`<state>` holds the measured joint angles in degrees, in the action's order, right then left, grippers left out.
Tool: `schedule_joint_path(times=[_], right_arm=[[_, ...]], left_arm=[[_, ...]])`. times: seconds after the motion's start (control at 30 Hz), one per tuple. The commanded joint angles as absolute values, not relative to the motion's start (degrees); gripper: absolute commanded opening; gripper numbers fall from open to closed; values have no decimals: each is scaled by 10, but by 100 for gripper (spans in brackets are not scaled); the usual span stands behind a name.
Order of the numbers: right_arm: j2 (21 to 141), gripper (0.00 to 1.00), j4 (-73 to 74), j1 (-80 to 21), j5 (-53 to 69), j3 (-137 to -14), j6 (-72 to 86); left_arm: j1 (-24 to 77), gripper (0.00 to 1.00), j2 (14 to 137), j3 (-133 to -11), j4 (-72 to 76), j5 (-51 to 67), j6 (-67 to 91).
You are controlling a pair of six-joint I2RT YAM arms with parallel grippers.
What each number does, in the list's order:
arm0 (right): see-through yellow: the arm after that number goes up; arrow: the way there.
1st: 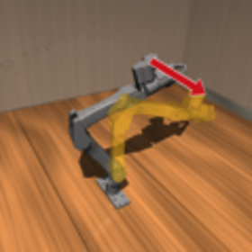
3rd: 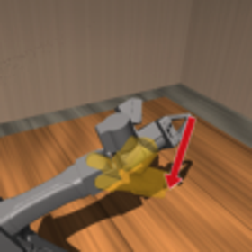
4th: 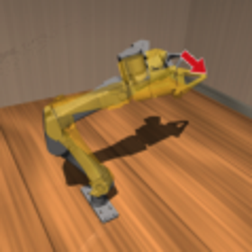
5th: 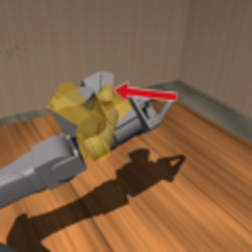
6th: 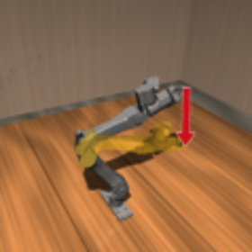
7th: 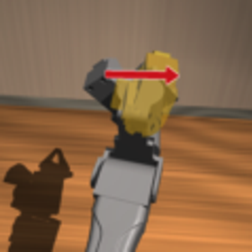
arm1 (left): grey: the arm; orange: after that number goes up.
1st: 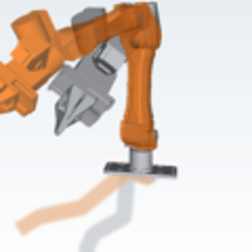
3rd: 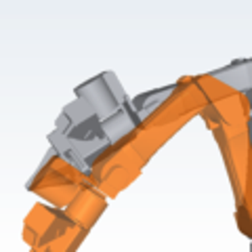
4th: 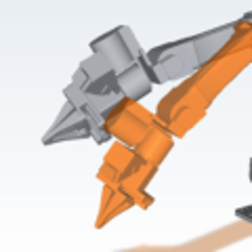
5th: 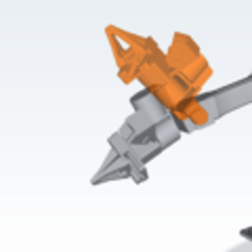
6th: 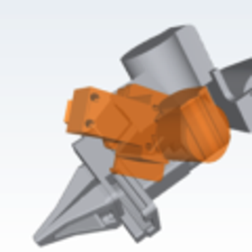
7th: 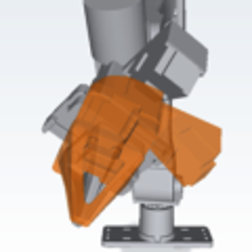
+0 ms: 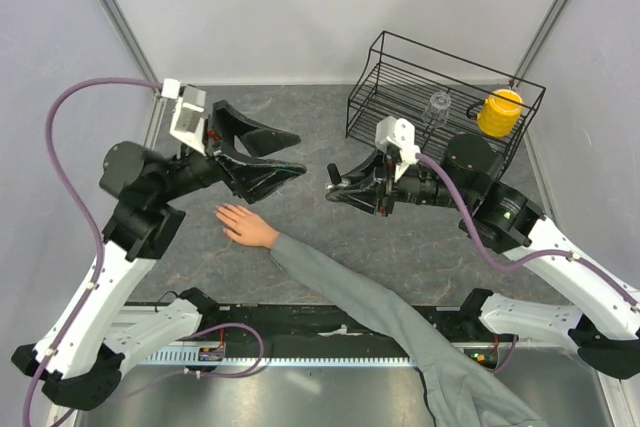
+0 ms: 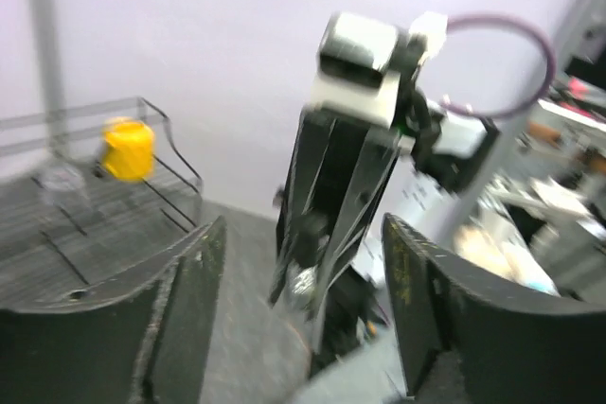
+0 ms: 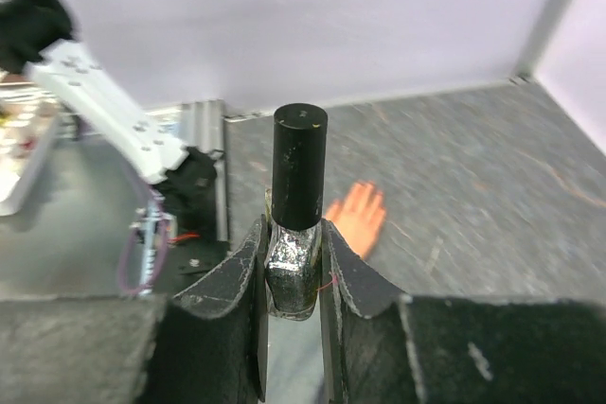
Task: Paint the nails
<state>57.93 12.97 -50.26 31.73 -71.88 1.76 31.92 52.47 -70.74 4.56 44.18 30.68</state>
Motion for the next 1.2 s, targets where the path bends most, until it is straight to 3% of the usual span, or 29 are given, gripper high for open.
schedule_joint_path(times=[0.0, 0.2, 0.43, 0.53, 0.57, 0.63, 0.7, 0.73, 0.87, 0.9, 0.97, 1.07, 1.17], right_arm=[[600, 0, 146, -503, 208, -754, -26], [612, 0, 146, -503, 182, -766, -25], [606, 0, 141, -504, 174, -763, -25], [606, 0, 140, -503, 176, -764, -21], [606, 0, 138, -503, 177, -764, -19], [604, 0, 139, -504, 178, -763, -18], [601, 0, 137, -503, 185, -762, -17], [599, 0, 136, -503, 193, -760, -16], [572, 0, 107, -503, 364, -742, -21], [567, 0, 79, -503, 512, -733, 17], [555, 0, -89, -503, 622, -692, 114], [551, 0, -188, -502, 683, -673, 244], [537, 0, -50, -502, 631, -698, 140]], left_arm=[[365, 67, 523, -699, 21, 234, 243], [469, 65, 553, -705, 14, 87, 184], [503, 64, 584, -712, -12, 33, 180], [504, 54, 591, -710, -18, 44, 192], [504, 50, 591, -709, -16, 63, 196], [504, 29, 598, -710, -14, 92, 198], [503, 2, 602, -712, -7, 164, 191], [502, 2, 611, -713, -2, 206, 189], [476, 2, 674, -735, 112, 661, 280], [475, 2, 683, -732, 155, 707, 313], [470, 2, 696, -720, 270, 779, 371], [449, 2, 696, -750, 178, 759, 295], [407, 2, 692, -793, 28, 662, 204]])
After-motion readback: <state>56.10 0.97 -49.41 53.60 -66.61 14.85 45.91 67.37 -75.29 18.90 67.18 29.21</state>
